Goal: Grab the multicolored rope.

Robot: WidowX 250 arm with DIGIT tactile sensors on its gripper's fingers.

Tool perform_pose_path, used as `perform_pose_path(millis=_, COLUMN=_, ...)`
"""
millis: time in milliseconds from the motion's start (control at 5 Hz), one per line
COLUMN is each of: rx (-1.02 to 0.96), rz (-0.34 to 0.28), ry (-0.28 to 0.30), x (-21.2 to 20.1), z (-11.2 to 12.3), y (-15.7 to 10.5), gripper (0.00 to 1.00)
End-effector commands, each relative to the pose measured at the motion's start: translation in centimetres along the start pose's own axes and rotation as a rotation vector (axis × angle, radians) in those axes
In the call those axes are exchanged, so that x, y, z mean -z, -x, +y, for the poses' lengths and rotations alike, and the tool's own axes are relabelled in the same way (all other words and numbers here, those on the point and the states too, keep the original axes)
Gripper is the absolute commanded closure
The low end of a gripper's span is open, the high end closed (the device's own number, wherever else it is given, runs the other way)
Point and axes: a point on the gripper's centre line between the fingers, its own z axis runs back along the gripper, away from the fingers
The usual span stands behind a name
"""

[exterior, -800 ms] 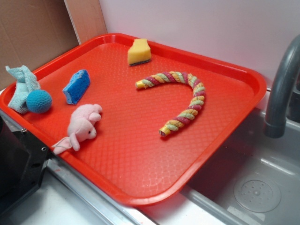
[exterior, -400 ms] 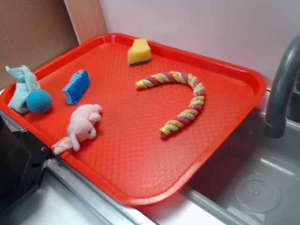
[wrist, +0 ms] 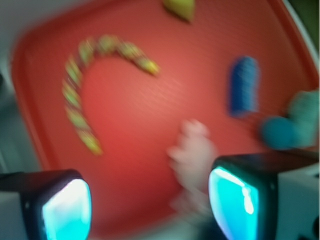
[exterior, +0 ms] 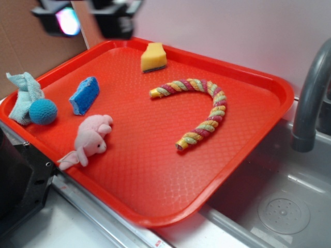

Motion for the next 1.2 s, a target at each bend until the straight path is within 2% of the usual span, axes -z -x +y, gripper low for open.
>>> perform_pose_path(millis=0, rx=0.034, rz=0.0, ry=0.075, x=5.7, z=-5.3, y=-5.4, gripper=0.0)
perform_pose_path(millis=200, rx=0.114, rz=0.03, ry=-0.014, x=9.4, z=-5.8, y=-1.7, gripper=0.0)
perform_pose_path(millis=400, rx=0.158, rz=0.052, ry=-0.017, x=12.9, z=-7.2, y=-0.7, gripper=0.0)
perform_pose_path(millis=600, rx=0.177, rz=0.111, ry=-0.003, x=15.0, z=-7.7, y=0.7, gripper=0.0)
perform_pose_path(millis=800, rx=0.203, rz=0.171, ry=-0.024, x=15.8, z=-7.5, y=2.2, gripper=0.39)
perform_pose_path(millis=1000, rx=0.266, rz=0.192, ry=-0.038, x=14.7, z=-6.2, y=3.5, gripper=1.0)
